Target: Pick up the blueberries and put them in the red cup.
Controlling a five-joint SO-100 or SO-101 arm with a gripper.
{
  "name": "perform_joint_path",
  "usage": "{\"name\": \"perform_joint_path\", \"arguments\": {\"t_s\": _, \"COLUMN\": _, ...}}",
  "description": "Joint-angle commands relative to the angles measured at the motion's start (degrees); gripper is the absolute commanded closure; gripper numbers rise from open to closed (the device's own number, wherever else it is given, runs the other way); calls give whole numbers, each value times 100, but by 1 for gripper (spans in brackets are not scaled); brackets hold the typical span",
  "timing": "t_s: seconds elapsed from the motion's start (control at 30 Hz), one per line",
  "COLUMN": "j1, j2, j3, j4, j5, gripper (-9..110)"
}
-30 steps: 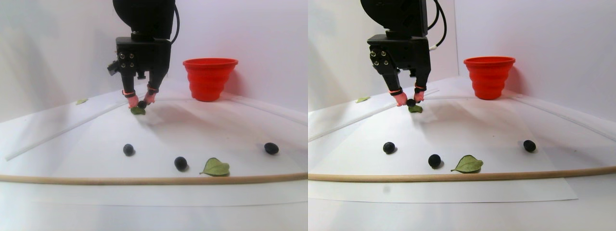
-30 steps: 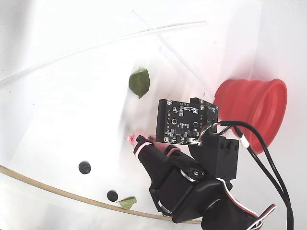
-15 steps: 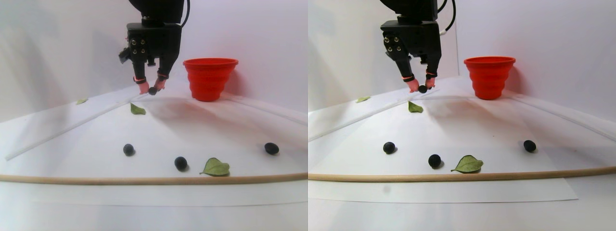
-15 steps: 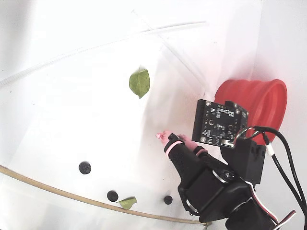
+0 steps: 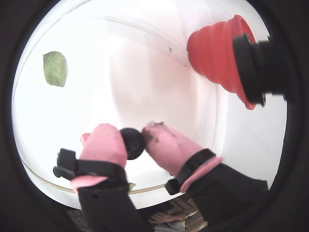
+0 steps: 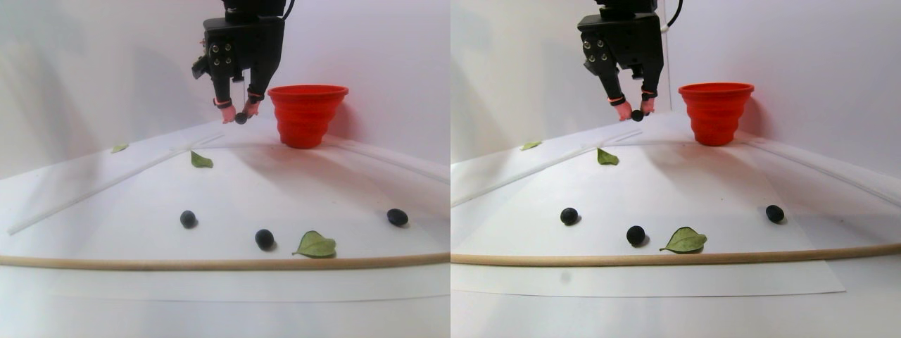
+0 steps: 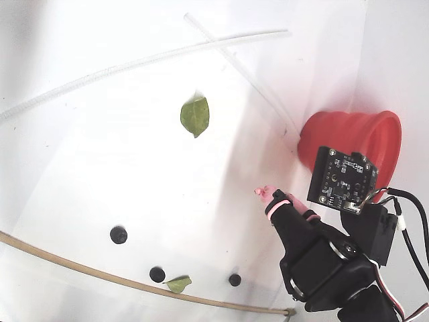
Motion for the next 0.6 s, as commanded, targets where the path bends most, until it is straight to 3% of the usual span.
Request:
{"name": "perform_joint_path", "arguments": {"t_s": 0.0, "j1": 176, "j2": 729, "j3": -272, "j4": 18, "j5": -53, "gripper": 92}}
{"name": "perform_joint_path", "arguments": {"t_s": 0.57, "j1": 686, "j2": 1310, "j3": -519, "j4": 18, "j5": -44, "gripper": 92}}
